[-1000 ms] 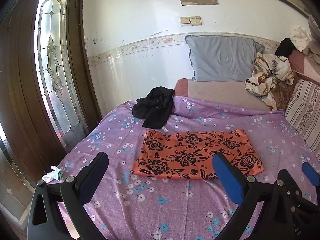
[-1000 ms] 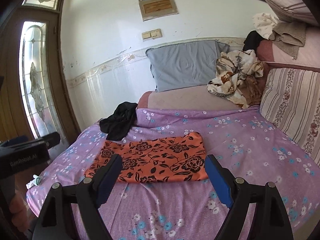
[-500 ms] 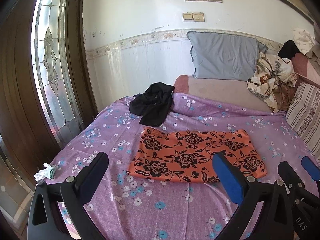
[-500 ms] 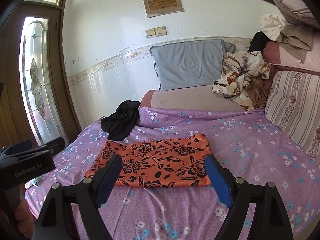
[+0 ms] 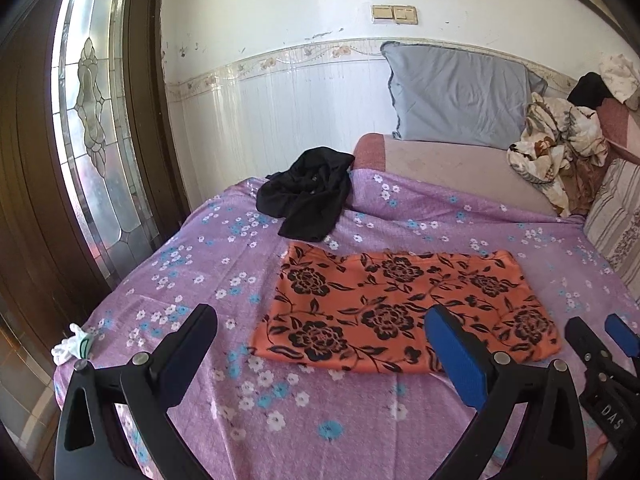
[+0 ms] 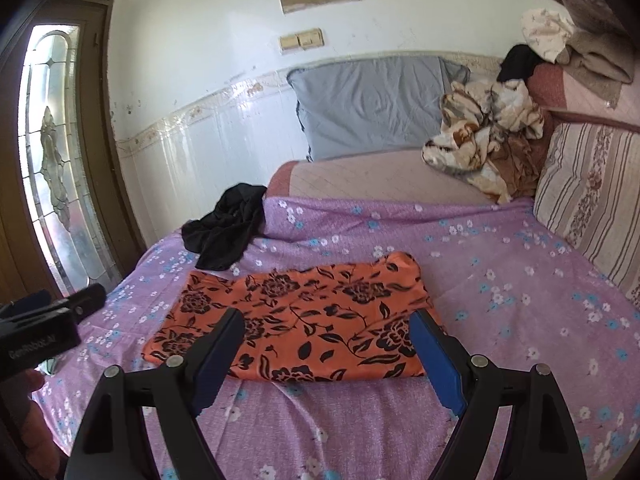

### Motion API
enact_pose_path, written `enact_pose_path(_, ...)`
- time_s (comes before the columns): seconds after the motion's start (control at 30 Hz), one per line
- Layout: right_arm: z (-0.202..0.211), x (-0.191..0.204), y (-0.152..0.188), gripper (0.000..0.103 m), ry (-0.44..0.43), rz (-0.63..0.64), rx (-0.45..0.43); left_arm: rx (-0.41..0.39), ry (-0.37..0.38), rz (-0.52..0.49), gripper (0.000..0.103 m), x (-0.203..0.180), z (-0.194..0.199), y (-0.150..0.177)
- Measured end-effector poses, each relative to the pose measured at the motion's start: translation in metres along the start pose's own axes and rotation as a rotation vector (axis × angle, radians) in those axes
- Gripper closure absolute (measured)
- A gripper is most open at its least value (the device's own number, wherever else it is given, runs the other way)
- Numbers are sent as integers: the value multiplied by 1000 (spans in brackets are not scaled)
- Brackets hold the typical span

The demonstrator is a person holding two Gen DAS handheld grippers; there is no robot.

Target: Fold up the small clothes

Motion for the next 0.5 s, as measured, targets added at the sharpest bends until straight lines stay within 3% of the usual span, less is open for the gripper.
enact_pose_path(0.27,-32,-16,-6,17,23,-32,37,11,-25,4,0,9,-38,0)
enact_pose_path(0.5,-50,-22,-10,17,6,-72,71,71,-24,15,0,11,-71,14)
Point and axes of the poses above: each gripper's, at about its wrist camera, not at the fingertips, and z roughly against the way its jaws point, x to its left, y to its underside, the point moved 9 cm from there along -z, roughly the way its jaws point, and after that the axes turned 5 degrees about x, right-handed, at the moved point
